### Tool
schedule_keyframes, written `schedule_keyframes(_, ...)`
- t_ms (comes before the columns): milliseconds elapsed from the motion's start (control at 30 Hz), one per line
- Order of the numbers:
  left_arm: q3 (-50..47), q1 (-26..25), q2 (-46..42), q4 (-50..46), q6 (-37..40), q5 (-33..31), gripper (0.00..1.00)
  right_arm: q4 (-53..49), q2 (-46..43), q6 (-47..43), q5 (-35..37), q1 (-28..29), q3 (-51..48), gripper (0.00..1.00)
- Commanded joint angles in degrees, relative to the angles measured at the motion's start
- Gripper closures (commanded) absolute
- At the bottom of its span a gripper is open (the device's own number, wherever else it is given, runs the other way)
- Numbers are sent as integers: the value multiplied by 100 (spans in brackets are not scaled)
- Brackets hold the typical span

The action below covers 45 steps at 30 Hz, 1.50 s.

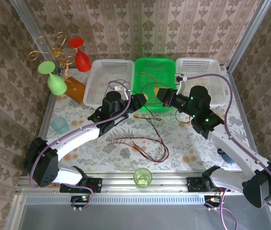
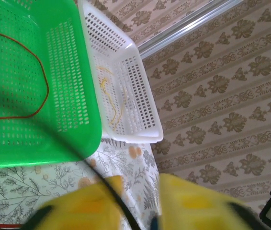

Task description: Untangle the cables

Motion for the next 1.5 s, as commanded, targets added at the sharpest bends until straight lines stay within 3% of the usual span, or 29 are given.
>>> schedule_keyframes(0, 78, -46, -120, 20, 273, -286, 95, -36, -244, -52, 125, -63, 21, 100)
schedule_keyframes(67, 163, -54, -232, -304, 469, -368, 100, -125, -323, -83, 194, -107, -13, 100)
schedule_keyframes(400, 868, -55, -956, -2367, 2045, -905, 100, -1033, -1035, -275, 1273, -571, -114, 100)
schedule_keyframes(767, 1189, 102, -1717, -3861, 3534, -1709, 100, -2140, -1889, -575, 2502, -1336, -232, 100)
schedule_keyframes(1033, 1290, 255, -2338, -4610, 4428, -2622, 100, -2733, -2144, -860, 3437, -1757, -126, 100)
schedule_keyframes(1467, 1241, 621, -3162, -5031, 4850, -3589, 100, -3296, -2468, -826, 4733, -2355, -142, 100)
